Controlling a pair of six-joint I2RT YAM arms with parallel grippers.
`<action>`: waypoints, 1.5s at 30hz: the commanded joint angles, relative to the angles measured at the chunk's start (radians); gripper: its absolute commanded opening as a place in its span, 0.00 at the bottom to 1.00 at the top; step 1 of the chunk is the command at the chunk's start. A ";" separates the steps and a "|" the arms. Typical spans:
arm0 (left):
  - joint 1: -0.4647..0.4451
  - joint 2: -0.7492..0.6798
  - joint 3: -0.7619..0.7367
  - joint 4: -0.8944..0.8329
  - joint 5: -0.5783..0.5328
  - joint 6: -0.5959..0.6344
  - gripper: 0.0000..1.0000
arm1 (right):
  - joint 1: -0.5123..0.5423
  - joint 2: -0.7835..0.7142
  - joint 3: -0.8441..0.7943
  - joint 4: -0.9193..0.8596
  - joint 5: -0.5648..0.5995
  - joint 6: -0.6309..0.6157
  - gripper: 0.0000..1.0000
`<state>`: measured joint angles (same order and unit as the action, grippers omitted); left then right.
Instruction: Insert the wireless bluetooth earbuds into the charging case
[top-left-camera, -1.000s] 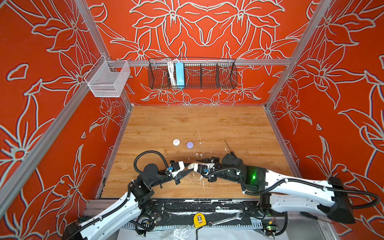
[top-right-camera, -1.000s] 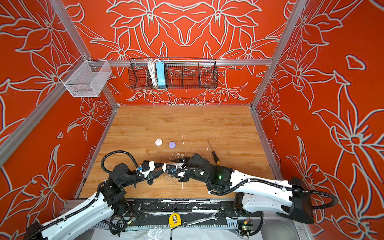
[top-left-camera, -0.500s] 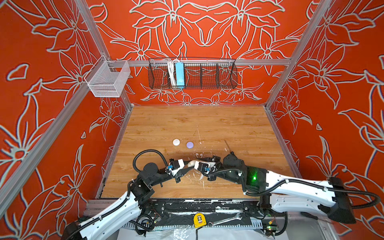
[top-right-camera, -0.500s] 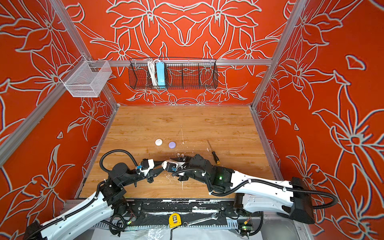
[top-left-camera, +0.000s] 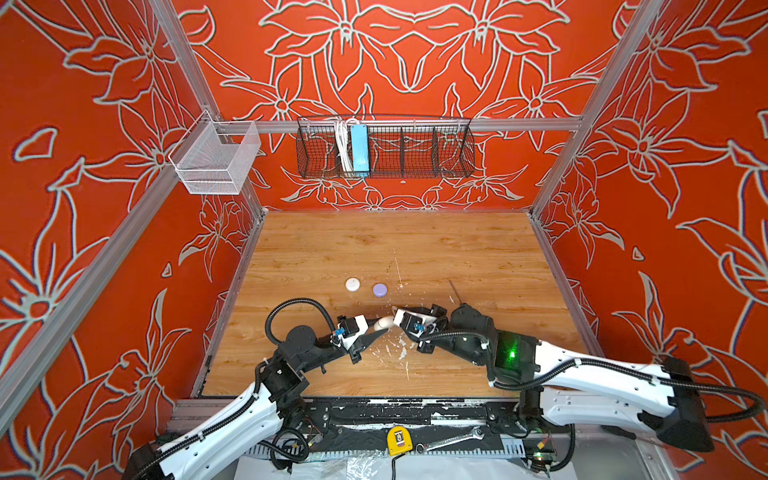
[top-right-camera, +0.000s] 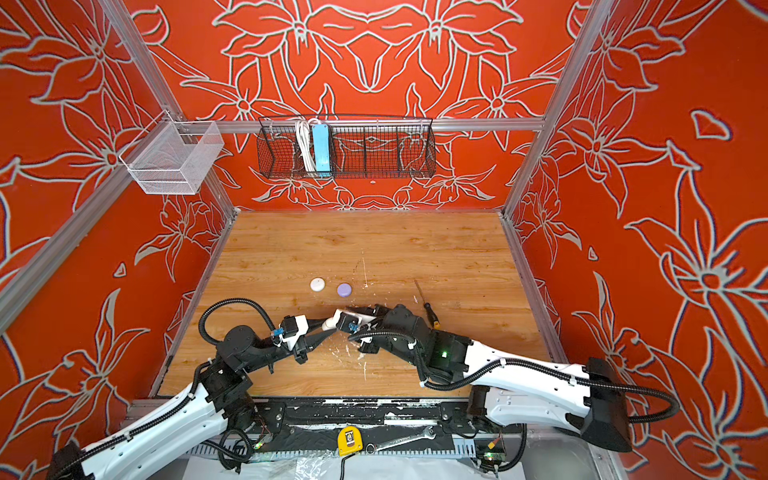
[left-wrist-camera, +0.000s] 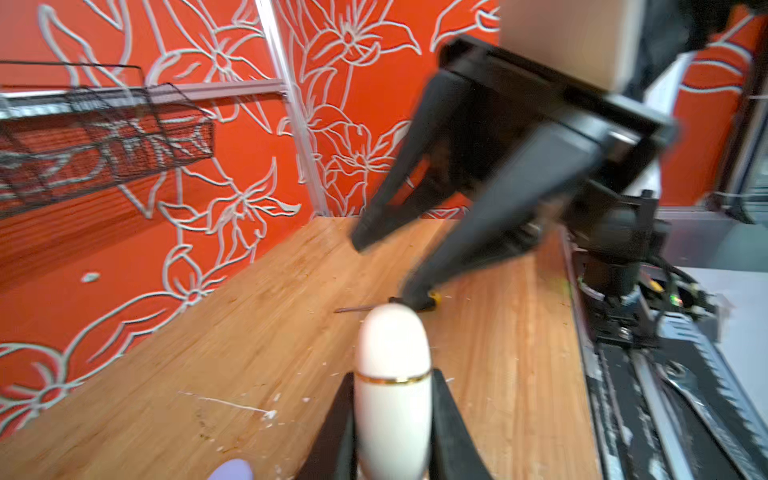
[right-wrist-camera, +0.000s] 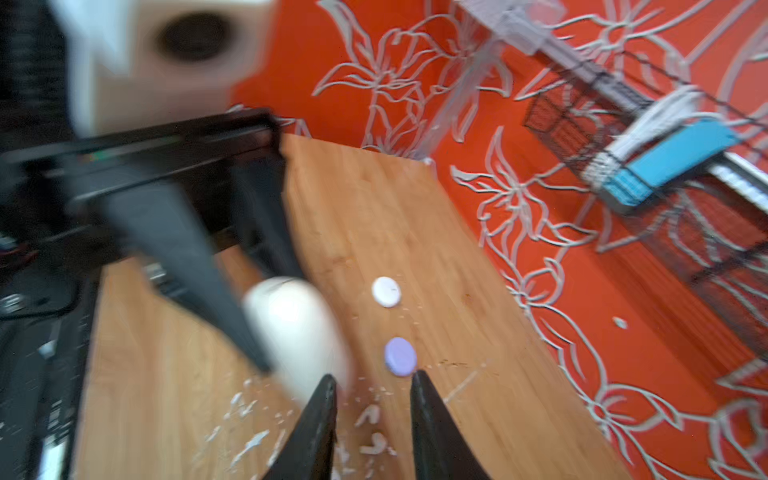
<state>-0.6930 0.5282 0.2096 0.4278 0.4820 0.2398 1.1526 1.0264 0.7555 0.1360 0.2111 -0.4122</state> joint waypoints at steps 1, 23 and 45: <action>-0.025 -0.002 0.013 0.012 0.158 0.009 0.00 | -0.041 -0.013 -0.001 0.110 0.118 0.030 0.32; -0.025 -0.028 -0.025 0.002 0.063 0.085 0.00 | -0.044 -0.059 -0.022 -0.085 -0.452 -0.080 0.60; -0.039 -0.030 -0.013 -0.026 0.194 0.159 0.00 | -0.045 0.093 0.074 -0.120 -0.357 -0.056 0.24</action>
<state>-0.7124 0.5079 0.1719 0.3664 0.5362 0.3519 1.1202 1.0927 0.7872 -0.0391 -0.2344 -0.4694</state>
